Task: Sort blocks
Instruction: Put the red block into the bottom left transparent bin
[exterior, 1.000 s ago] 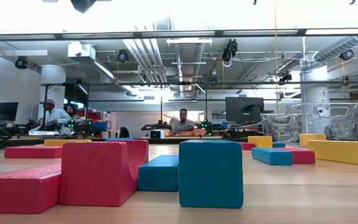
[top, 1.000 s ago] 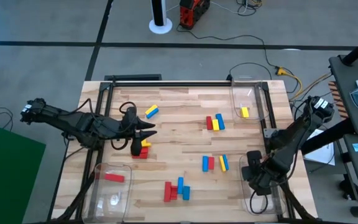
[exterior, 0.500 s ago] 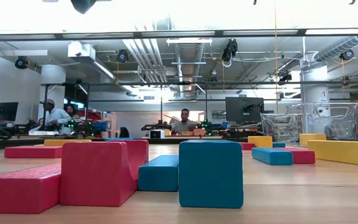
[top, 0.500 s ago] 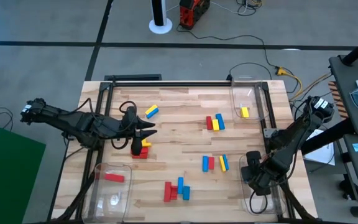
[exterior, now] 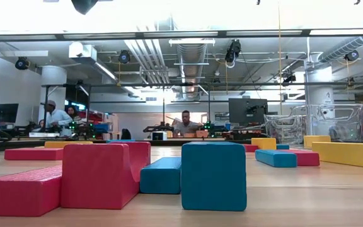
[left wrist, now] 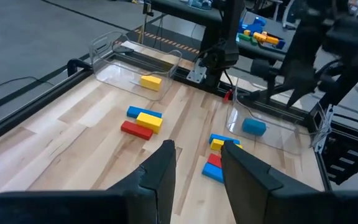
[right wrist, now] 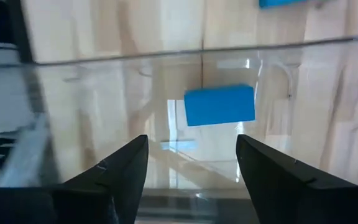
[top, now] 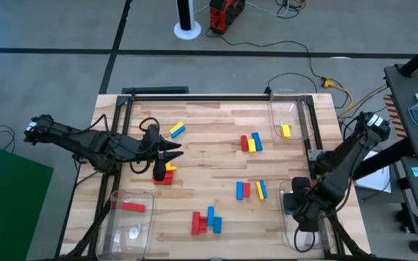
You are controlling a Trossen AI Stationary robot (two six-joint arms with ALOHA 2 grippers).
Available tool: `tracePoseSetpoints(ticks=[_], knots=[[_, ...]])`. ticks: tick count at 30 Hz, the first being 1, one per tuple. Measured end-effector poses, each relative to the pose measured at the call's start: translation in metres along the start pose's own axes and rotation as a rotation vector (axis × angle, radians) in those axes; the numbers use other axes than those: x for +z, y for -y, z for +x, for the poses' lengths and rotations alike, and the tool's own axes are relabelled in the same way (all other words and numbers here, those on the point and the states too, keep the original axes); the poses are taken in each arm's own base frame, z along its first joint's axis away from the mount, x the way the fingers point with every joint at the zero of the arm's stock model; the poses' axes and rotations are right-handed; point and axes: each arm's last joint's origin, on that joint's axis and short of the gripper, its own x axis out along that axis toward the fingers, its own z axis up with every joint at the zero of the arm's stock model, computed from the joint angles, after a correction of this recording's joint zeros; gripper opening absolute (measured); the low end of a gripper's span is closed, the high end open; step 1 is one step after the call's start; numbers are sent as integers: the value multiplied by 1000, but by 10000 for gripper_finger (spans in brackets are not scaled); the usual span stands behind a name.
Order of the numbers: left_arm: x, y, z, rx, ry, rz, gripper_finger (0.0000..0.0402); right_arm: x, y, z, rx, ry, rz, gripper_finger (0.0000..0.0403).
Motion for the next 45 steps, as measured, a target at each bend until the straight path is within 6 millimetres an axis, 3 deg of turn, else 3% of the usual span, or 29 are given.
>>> tracePoseSetpoints(ticks=[8, 19, 26, 32, 38, 45], knots=[[0, 0, 0, -1, -1, 3, 107, 28, 0, -55, -16, 220, 145, 197], [-2, 4, 0, -131, -69, -74, 107, 66, 27, -106, -86, 526, 314, 148], [-7, 16, -1, -245, -151, -157, 107, 79, 46, -119, -190, 612, 319, 122], [6, 42, 10, -243, -170, -263, 107, 85, 62, -122, -223, 598, 309, 117], [10, 60, 29, -66, -447, -488, 107, 85, 73, -128, -245, 611, 322, 125], [1, 86, 40, 124, -722, -597, 107, 82, 76, -132, -274, 636, 306, 116]])
